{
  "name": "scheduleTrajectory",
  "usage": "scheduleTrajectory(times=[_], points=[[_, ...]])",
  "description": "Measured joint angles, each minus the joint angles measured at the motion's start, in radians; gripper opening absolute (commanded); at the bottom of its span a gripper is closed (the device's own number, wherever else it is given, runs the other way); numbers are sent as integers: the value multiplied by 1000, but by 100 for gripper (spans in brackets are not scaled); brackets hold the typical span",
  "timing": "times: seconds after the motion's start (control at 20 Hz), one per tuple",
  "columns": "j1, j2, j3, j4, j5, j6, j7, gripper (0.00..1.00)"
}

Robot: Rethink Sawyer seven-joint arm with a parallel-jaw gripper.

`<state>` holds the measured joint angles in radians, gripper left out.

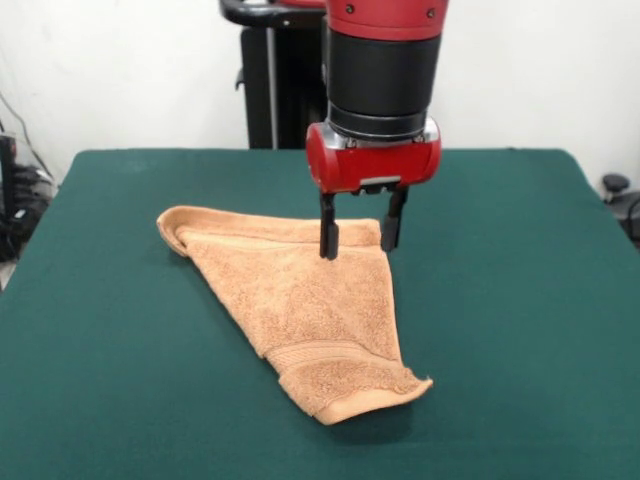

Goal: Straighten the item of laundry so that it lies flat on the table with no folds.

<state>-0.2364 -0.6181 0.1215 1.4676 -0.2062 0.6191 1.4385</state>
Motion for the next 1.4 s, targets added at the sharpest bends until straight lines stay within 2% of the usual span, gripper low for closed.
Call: scheduleTrajectory(times=[0.25, 0.65, 1.4], points=[[23, 11, -10, -68, 4, 1, 0, 100], [37, 13, -14, -119, 10, 1, 0, 100], [17, 35, -24, -100, 10, -43, 0, 100]])
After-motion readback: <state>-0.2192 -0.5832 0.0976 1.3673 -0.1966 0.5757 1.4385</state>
